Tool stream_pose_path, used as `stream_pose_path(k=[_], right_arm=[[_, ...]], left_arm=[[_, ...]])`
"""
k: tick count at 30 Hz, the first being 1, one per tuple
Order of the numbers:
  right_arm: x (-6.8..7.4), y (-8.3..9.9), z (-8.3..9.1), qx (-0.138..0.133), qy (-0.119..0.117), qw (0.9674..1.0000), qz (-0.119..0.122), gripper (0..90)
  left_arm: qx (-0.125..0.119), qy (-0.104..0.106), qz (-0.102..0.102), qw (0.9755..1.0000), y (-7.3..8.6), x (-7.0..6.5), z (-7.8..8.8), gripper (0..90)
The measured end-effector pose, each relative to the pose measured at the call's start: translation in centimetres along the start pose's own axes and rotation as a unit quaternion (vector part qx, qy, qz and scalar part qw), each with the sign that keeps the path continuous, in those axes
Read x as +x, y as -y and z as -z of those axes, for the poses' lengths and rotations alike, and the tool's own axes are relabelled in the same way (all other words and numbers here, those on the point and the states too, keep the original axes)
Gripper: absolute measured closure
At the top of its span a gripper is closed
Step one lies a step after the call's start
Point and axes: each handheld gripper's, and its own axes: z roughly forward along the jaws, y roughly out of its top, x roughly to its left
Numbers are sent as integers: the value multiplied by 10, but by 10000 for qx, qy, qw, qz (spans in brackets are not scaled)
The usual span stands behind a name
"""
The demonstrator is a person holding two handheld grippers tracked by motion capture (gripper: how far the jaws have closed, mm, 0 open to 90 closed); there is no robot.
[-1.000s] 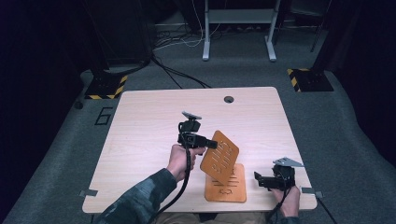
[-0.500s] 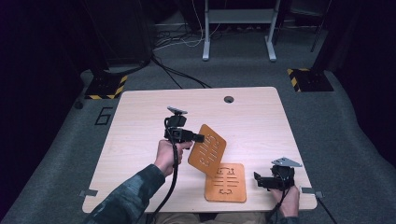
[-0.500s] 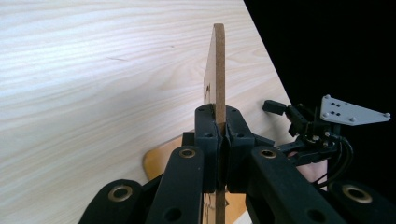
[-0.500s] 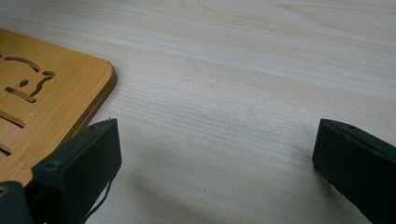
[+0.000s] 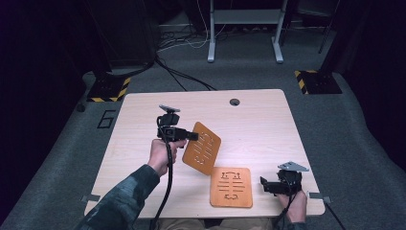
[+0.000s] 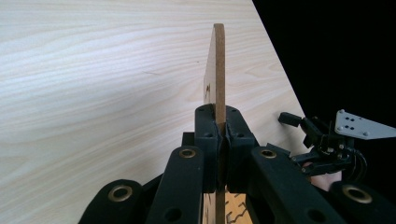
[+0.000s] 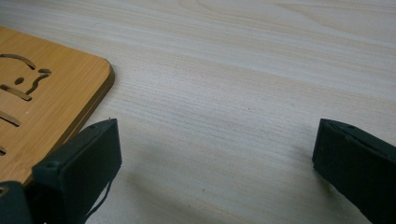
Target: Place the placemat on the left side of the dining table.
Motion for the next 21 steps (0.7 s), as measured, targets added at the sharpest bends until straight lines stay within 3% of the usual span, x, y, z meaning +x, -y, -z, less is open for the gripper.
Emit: stream_pose_path(k=[21], right_arm=[[1, 0, -1, 33, 56, 10000, 46, 3]], left_arm=[[-214, -271, 201, 9992, -12, 29, 27, 866]])
